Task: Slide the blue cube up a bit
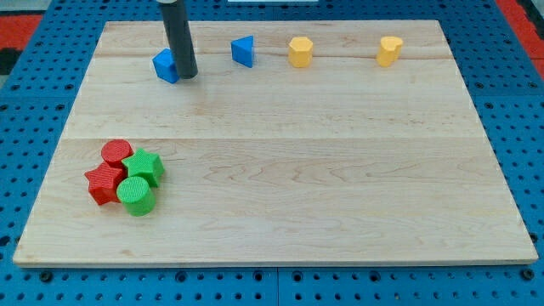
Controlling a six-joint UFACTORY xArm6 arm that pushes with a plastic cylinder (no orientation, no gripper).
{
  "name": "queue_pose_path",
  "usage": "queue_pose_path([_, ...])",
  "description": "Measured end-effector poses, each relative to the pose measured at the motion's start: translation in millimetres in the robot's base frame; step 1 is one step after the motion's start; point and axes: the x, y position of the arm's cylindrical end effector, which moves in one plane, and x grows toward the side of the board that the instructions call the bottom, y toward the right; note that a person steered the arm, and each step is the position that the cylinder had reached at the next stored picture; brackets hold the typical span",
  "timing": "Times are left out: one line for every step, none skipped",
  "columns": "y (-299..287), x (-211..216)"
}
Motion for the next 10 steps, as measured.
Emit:
queue_pose_path([-3, 50])
queue_pose_path([-27, 43])
queue_pose_path([-28, 31])
queue_pose_path([-31, 8])
queue_pose_path([-42, -9])
queue_pose_path([-46, -10])
queue_pose_path([-46, -10])
queue_pose_path([-39, -10])
queue_pose_path([-34, -11])
queue_pose_path([-25, -14])
